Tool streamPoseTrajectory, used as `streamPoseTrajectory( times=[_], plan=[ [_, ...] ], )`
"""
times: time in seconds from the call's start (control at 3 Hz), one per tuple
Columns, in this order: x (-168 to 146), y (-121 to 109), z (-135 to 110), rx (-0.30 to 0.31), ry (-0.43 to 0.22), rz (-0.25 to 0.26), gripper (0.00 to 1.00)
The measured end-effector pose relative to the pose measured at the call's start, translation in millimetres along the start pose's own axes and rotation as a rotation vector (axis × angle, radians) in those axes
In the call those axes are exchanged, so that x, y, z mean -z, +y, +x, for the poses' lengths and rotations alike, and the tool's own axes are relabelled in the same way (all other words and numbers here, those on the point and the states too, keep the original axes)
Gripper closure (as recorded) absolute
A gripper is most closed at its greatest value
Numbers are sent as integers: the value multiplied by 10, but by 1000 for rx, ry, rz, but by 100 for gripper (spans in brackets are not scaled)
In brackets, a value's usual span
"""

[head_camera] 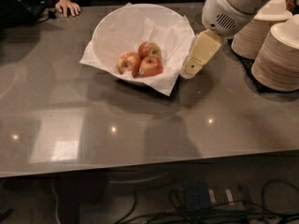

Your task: Pick apple from white bowl

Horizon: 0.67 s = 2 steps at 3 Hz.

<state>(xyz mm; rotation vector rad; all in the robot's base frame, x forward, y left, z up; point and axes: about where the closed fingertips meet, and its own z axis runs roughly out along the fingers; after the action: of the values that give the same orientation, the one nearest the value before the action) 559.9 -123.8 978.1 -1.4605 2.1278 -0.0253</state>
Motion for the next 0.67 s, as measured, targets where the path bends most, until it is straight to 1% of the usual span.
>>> streamPoseTrajectory(
  times=[0.33,0.67],
  plan=[
    [-177,-144,-287,-55,-69,-1,0],
    [-338,-174,-559,-110,-116,-2,0]
  ],
)
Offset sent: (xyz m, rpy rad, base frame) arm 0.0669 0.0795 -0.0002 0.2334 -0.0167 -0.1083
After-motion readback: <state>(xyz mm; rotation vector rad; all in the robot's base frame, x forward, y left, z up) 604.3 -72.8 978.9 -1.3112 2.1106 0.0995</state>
